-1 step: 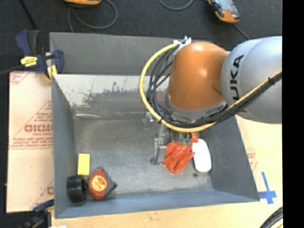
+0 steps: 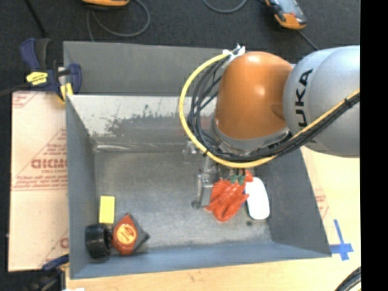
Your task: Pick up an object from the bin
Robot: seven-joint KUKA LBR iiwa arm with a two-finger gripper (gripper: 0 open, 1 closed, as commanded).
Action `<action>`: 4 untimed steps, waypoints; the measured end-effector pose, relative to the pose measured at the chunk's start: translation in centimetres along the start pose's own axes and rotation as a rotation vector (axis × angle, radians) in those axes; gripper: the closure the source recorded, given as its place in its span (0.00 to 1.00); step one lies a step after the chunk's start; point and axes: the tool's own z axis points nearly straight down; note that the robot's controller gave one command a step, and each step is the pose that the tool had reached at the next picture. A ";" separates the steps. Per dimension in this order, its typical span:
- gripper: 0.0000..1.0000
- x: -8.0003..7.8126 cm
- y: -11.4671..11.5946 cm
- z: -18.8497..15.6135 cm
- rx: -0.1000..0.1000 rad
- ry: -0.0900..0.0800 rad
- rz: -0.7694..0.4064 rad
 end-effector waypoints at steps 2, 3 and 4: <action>0.00 1.9 -5.4 4.9 0.003 0.009 -0.011; 0.00 2.3 -9.0 5.4 0.002 -0.011 -0.083; 0.00 2.2 -10.9 9.2 0.002 -0.003 -0.091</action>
Offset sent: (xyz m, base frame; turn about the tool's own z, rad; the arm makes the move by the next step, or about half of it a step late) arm -0.0236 -0.0694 -0.0234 -0.0079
